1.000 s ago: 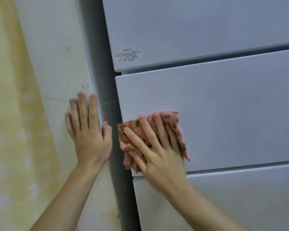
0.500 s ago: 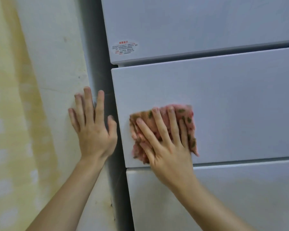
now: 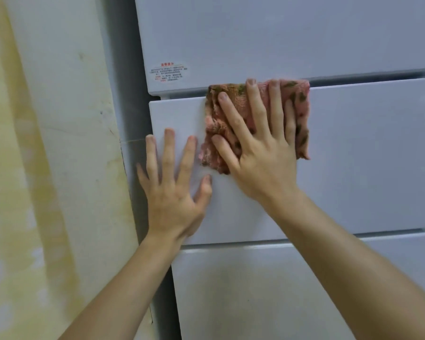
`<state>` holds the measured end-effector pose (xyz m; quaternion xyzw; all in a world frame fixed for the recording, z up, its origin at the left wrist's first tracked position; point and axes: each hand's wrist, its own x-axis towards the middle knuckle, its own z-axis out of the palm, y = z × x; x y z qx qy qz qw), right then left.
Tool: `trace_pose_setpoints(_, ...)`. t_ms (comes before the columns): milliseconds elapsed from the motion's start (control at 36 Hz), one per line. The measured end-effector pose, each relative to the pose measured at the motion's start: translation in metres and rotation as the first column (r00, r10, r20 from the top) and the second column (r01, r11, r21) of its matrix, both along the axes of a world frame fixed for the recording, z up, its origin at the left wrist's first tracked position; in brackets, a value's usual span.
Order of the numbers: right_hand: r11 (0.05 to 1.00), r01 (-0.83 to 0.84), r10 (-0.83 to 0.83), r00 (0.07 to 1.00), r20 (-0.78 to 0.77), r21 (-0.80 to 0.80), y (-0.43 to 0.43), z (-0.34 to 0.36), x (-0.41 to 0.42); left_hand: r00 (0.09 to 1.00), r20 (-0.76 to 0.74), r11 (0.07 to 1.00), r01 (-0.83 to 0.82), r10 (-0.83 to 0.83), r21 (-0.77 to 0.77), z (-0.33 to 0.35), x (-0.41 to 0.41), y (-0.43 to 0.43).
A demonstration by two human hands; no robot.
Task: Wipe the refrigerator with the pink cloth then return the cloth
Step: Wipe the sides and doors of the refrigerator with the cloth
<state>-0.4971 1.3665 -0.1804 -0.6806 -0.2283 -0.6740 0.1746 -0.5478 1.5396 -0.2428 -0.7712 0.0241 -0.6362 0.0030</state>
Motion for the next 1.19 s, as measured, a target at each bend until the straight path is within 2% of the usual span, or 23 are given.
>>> trace_pose_setpoints(111, 0.998, -0.014, 0.015, 1.0, -0.015, 0.066, 0.002, -0.028, -0.002, 0.999, 0.03, 1.0, -0.019, 0.019, -0.014, -0.003, 0.003, -0.002)
trace_pose_setpoints(278, 0.999, -0.006, 0.001, 0.995, -0.098, -0.048, -0.02, -0.114, -0.004, 0.995, 0.061, 0.997, -0.074, 0.074, 0.012, -0.004, 0.002, -0.008)
trace_pose_setpoints(361, 0.997, -0.014, 0.003, 0.991, -0.135, -0.079, -0.03, -0.126, -0.002, 0.997, 0.06, 0.998, -0.057, 0.057, 0.009, -0.005, 0.0, -0.012)
trace_pose_setpoints(556, 0.986, 0.051, -0.061, 0.996, -0.059, -0.16, -0.047, -0.088, 0.005, 0.998, 0.039, 0.998, -0.054, 0.054, 0.011, -0.003, -0.001, -0.014)
trace_pose_setpoints(694, 0.999, 0.033, -0.034, 0.998, -0.045, -0.029, -0.051, -0.009, 0.013, 0.997, 0.06, 0.998, -0.045, 0.047, -0.038, -0.001, 0.0, -0.024)
trace_pose_setpoints(806, 1.0, 0.025, -0.025, 0.999, -0.034, 0.004, -0.051, 0.002, 0.014, 0.996, 0.084, 0.999, -0.033, 0.03, 0.026, 0.001, 0.005, -0.043)
trace_pose_setpoints(917, 0.999, 0.021, -0.019, 0.997, -0.075, 0.029, -0.054, -0.025, 0.012, 0.997, 0.081, 1.0, -0.011, 0.009, 0.02, 0.0, 0.011, -0.056)
trace_pose_setpoints(1194, 0.995, -0.014, -0.005, 0.982, -0.188, -0.095, -0.096, -0.146, 0.017, 0.997, 0.08, 1.0, -0.003, 0.003, -0.003, -0.006, 0.013, -0.063)
